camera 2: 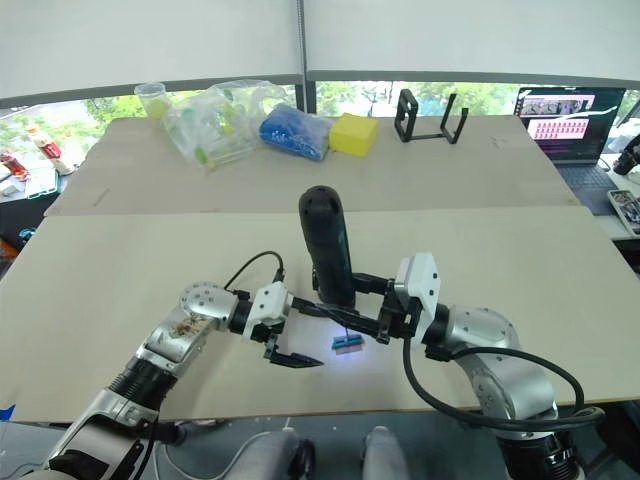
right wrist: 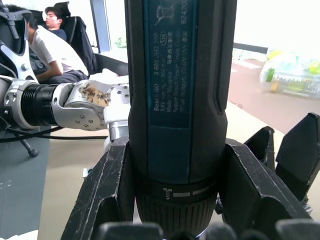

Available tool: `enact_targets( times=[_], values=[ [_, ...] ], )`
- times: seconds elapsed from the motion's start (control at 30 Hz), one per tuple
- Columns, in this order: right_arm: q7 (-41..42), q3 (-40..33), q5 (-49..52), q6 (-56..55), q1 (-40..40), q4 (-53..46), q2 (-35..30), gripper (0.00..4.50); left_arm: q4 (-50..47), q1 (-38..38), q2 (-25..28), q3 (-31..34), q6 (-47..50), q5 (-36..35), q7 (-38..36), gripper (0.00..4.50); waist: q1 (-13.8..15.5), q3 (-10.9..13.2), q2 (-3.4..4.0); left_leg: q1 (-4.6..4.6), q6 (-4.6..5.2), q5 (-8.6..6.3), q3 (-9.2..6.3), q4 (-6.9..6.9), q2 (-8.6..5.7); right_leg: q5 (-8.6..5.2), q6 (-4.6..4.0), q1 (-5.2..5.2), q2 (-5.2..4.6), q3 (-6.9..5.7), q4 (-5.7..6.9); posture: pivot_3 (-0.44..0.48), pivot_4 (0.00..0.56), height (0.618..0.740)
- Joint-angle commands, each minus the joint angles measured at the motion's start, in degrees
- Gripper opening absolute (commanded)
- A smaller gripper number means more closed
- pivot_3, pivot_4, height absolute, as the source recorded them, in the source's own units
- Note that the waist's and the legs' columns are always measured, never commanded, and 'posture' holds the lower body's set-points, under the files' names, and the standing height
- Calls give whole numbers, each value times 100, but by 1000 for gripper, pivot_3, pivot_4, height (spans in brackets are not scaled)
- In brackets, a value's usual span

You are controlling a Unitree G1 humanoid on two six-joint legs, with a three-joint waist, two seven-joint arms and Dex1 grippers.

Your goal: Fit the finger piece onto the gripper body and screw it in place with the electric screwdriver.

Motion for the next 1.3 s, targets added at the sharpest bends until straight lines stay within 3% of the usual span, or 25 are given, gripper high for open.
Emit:
enact_targets(
  times=[0.03,0.8,1.3],
  values=[
    [28,-64,22,-212,1,-142,1,1913,-29,-137,-8,56,-119,-10,17,4500,2,0,0,0,0,0,0,0,0,0,0,0,0,0,0,0,150,740],
    [194,-43,-292,-630,-51,-211,-151,1913,137,-223,-52,45,-235,3,36,4500,0,0,0,2,0,0,1,0,0,0,0,2,1,1,0,0,150,740],
    [3,-234,60,-276,-159,-467,-206,1913,258,-268,-109,57,-346,59,21,4500,1,0,0,2,0,0,1,1,0,0,0,2,1,1,0,0,150,740]
  ],
)
